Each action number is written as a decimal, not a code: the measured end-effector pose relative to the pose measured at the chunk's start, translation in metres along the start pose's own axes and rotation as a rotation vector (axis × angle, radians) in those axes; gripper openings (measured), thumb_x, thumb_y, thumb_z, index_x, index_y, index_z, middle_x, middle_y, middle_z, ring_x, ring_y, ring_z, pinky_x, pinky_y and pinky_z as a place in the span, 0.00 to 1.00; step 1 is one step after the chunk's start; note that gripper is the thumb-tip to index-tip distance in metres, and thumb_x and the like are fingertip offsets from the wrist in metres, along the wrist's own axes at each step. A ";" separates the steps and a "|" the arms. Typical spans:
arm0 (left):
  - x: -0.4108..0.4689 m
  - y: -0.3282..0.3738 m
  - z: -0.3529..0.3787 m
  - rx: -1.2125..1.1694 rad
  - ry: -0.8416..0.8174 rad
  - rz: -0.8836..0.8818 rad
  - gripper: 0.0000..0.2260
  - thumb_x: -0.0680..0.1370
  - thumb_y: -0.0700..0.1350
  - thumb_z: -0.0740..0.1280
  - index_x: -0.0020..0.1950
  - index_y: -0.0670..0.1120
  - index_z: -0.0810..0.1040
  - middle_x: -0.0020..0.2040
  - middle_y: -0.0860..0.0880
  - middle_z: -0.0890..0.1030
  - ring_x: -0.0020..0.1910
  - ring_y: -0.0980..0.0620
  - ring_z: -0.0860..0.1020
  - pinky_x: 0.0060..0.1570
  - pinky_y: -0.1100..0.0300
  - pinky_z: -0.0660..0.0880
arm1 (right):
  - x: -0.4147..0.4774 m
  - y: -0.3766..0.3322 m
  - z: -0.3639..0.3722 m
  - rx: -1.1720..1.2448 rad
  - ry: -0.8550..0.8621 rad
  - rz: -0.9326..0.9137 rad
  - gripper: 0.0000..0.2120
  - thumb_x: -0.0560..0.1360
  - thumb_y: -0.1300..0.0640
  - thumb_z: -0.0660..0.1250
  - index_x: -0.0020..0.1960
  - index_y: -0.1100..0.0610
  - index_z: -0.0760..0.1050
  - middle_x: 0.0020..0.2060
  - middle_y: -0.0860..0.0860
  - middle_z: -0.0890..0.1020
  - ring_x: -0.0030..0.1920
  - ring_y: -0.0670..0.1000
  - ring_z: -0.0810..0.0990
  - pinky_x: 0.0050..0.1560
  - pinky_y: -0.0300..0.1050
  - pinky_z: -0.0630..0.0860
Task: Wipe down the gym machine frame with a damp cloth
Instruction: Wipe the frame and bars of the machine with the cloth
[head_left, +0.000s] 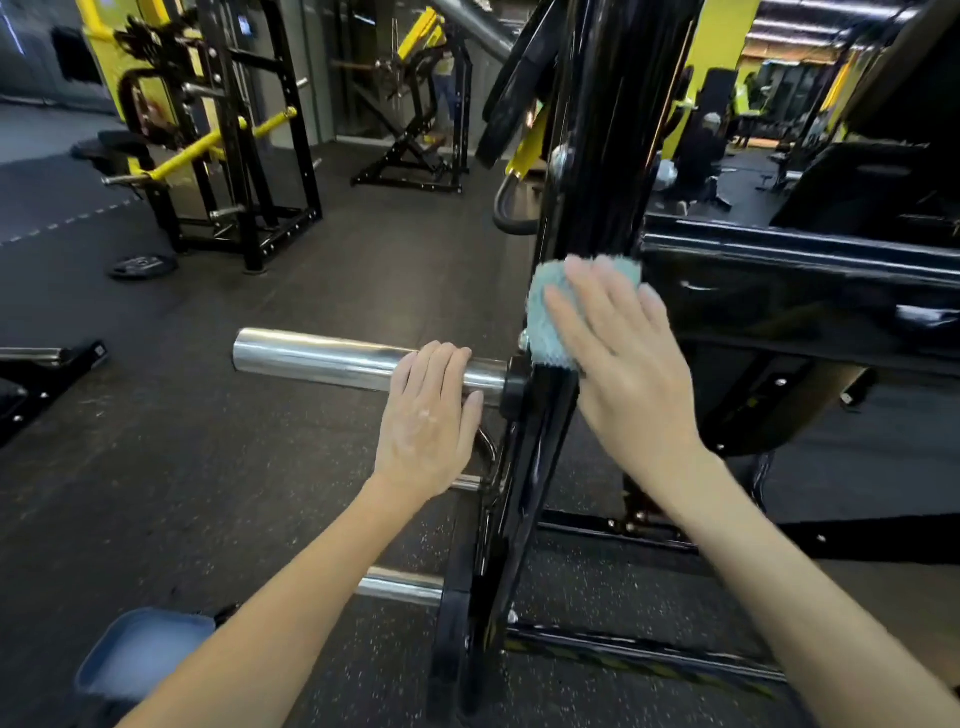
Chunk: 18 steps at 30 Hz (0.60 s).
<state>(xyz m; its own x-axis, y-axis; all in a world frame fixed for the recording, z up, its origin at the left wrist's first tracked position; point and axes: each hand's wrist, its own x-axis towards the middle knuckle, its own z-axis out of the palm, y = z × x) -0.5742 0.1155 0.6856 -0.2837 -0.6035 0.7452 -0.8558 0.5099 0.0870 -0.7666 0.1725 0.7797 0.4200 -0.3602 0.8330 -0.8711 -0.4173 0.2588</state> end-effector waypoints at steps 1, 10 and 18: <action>0.000 0.000 0.003 -0.002 0.038 0.008 0.19 0.83 0.47 0.55 0.67 0.36 0.73 0.63 0.40 0.75 0.65 0.39 0.72 0.71 0.46 0.63 | 0.004 0.002 0.003 0.004 0.047 -0.001 0.18 0.80 0.73 0.57 0.68 0.68 0.72 0.68 0.64 0.72 0.71 0.63 0.67 0.71 0.57 0.64; -0.002 -0.006 0.029 0.039 0.304 0.081 0.19 0.84 0.48 0.54 0.65 0.35 0.74 0.60 0.39 0.77 0.62 0.38 0.73 0.66 0.46 0.65 | -0.122 -0.032 0.074 -0.061 0.007 -0.097 0.17 0.83 0.69 0.52 0.71 0.64 0.67 0.70 0.61 0.70 0.72 0.61 0.67 0.66 0.59 0.70; 0.002 -0.016 0.051 0.071 0.485 0.147 0.20 0.84 0.48 0.55 0.69 0.37 0.72 0.68 0.40 0.75 0.68 0.40 0.71 0.69 0.45 0.65 | -0.049 -0.005 0.049 -0.123 0.152 -0.069 0.29 0.71 0.71 0.71 0.71 0.64 0.70 0.73 0.61 0.68 0.74 0.61 0.64 0.75 0.56 0.59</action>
<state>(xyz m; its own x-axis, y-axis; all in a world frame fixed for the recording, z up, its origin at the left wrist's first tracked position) -0.5832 0.0754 0.6519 -0.1847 -0.1658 0.9687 -0.8538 0.5153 -0.0746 -0.7706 0.1511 0.7132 0.4447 -0.1999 0.8731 -0.8700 -0.3281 0.3680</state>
